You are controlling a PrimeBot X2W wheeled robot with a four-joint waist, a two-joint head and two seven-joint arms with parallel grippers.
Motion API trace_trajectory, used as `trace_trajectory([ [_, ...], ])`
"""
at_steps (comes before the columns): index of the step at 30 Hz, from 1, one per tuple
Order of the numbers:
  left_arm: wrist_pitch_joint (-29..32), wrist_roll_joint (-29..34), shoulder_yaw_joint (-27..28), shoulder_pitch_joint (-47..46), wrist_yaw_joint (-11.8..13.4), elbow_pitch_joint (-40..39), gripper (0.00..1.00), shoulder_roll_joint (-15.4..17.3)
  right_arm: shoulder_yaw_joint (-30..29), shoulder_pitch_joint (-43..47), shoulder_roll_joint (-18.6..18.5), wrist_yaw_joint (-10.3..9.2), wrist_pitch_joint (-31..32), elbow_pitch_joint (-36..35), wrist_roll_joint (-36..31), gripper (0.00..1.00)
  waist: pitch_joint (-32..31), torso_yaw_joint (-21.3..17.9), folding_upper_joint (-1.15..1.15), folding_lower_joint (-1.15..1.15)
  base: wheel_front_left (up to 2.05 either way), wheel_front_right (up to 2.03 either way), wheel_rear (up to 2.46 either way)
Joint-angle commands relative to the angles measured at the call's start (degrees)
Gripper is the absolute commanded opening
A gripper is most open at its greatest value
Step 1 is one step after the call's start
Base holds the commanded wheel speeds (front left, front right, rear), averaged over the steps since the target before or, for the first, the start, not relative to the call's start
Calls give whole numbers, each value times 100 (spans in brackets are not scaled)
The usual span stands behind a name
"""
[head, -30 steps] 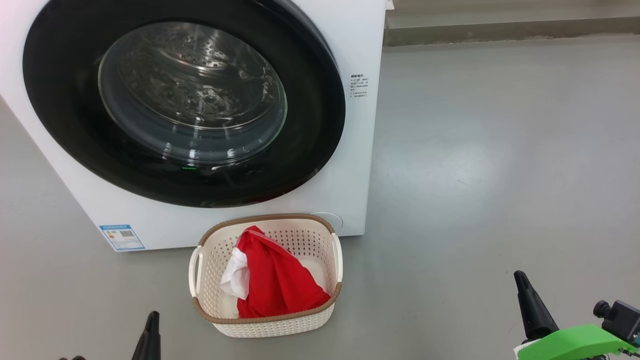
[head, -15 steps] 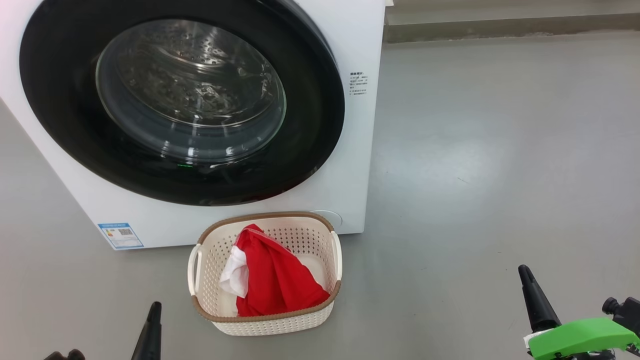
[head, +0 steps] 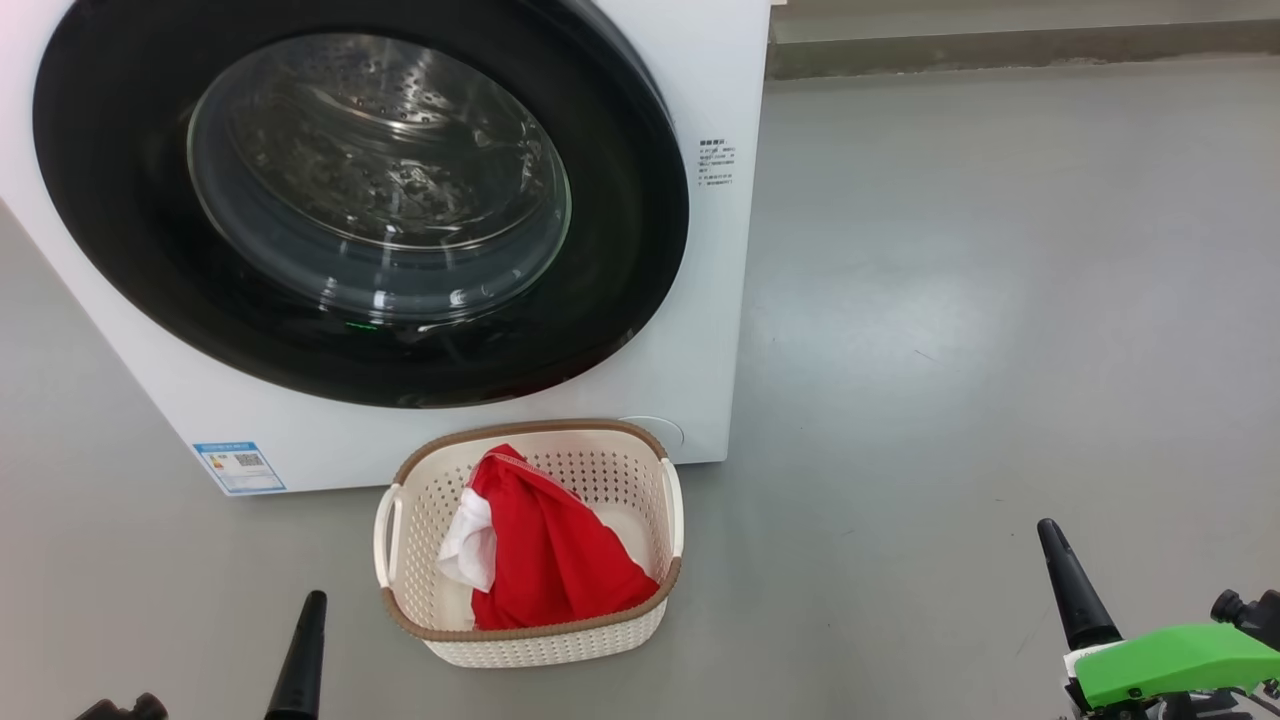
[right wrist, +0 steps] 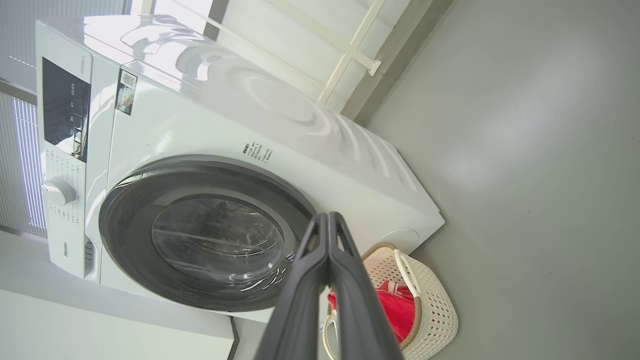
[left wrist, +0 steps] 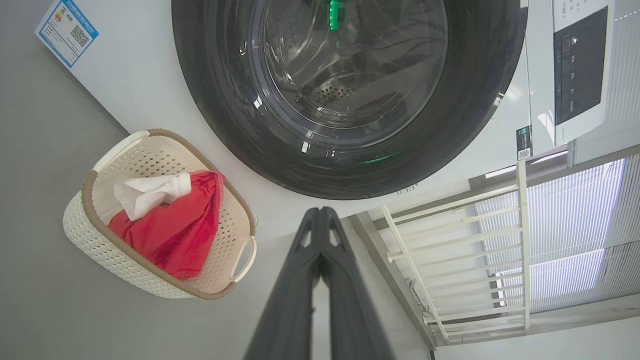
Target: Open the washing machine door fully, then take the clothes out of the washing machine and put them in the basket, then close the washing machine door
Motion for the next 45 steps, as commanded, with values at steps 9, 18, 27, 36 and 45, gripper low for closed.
trace_trajectory([
  [9,189,-758,187,-331,-121,-78,0,88,-15,-438,-91,-1,201,-140,725,0,28,-5,0,0,0,0,0],
  [18,337,-1358,208,-418,-160,-52,0,94,-57,-525,-95,-3,356,-138,1306,0,55,-10,0,0,0,0,0],
  [27,485,-1961,229,-504,-200,-27,0,99,-99,-613,-98,-4,512,-137,1890,0,81,-15,0,0,0,0,0],
  [36,604,-2445,246,-574,-232,-7,0,104,-133,-683,-100,-5,637,-135,2358,0,102,-19,0,0,0,0,0],
  [45,603,-2445,245,-574,-232,-7,0,104,-134,-683,-100,-5,638,-135,2357,0,102,-19,0,-1,0,0,0],
])
